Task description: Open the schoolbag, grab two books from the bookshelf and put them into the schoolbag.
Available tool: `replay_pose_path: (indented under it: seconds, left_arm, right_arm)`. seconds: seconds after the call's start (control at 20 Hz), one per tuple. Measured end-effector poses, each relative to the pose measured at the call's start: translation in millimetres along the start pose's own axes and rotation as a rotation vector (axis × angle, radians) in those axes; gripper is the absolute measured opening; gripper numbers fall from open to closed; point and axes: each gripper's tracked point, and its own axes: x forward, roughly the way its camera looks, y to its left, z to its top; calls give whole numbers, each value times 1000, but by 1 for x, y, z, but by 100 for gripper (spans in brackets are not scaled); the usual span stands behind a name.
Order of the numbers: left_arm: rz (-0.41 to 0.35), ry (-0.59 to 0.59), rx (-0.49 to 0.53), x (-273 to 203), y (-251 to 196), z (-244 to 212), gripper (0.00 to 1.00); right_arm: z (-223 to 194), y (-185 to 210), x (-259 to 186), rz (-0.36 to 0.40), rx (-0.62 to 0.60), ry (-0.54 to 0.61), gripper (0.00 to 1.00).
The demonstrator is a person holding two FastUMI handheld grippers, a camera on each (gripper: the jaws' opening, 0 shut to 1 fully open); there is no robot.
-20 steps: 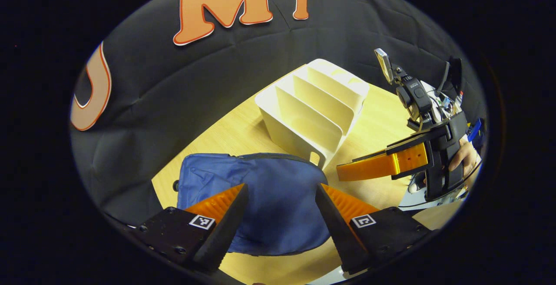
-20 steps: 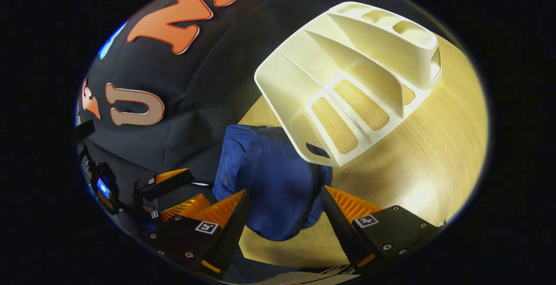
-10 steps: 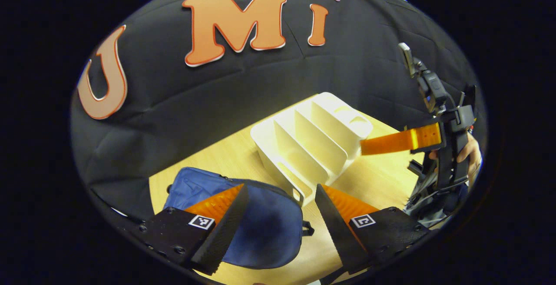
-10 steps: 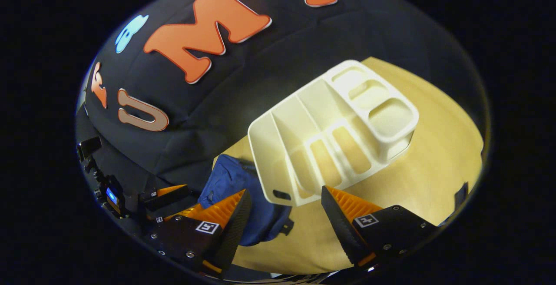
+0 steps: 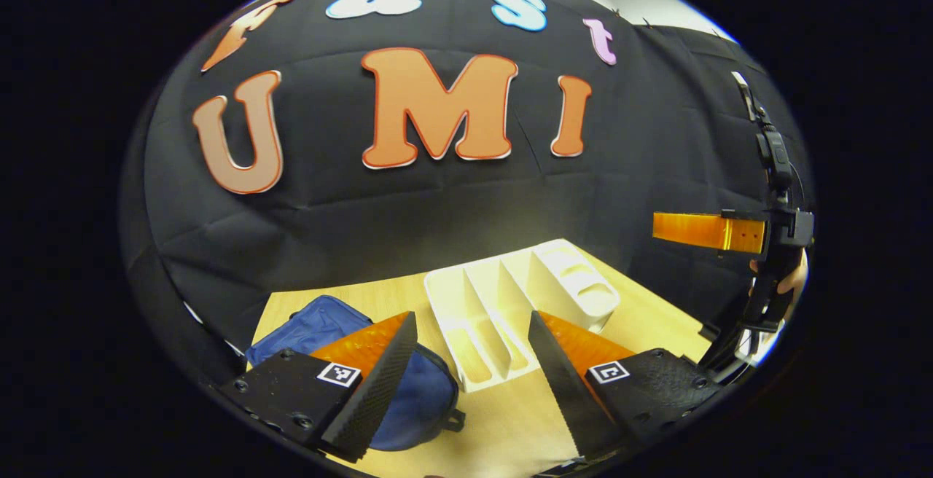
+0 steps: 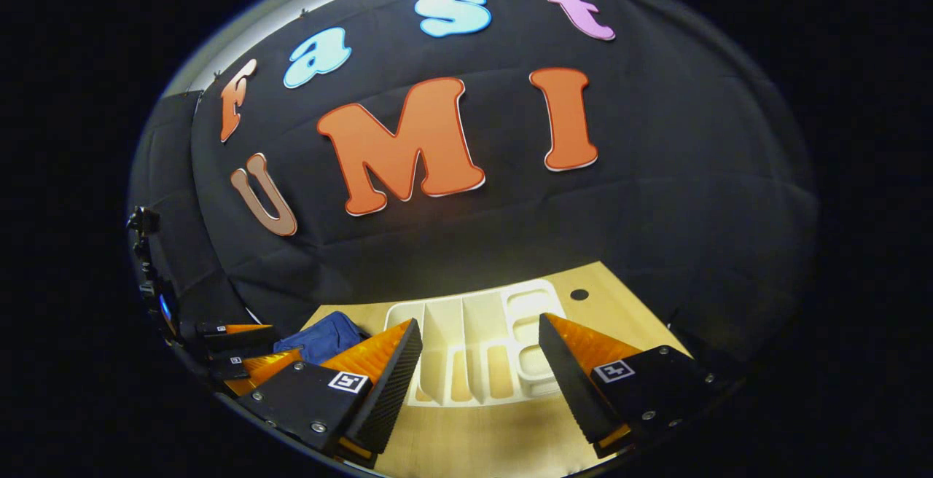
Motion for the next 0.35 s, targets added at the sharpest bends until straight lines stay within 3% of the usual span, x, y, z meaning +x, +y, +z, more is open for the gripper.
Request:
replay_pose_path:
  seconds: [0.35]
  left_arm:
    - [105,-39,-34,-24,-8,-1,98]
  right_arm:
    - [-5,-8,-25,32,-41,-16,96]
